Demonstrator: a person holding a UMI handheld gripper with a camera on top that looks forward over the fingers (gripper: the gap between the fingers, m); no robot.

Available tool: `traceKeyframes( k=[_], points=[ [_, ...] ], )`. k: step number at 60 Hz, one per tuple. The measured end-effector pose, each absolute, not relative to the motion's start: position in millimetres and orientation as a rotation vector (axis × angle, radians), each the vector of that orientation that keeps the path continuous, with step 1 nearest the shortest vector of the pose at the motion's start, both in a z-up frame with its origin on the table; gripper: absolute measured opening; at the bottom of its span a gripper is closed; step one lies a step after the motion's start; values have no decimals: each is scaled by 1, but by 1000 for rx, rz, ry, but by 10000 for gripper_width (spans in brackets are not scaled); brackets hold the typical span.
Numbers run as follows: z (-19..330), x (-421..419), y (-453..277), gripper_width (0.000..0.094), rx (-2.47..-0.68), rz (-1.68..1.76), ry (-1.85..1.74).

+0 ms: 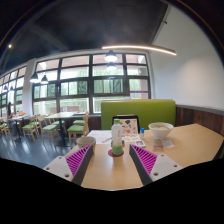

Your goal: Pour water

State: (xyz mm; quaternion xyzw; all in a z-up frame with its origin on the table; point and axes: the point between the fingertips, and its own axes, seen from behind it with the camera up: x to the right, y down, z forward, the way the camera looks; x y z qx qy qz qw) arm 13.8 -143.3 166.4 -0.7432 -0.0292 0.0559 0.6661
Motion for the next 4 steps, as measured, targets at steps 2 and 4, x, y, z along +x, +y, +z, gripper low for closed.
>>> traceKeyframes(
  k=[2,4],
  points=[
    [166,14,-147,823,-1677,130,-68],
    [167,13,-150,825,-1674,143,-67]
  ],
)
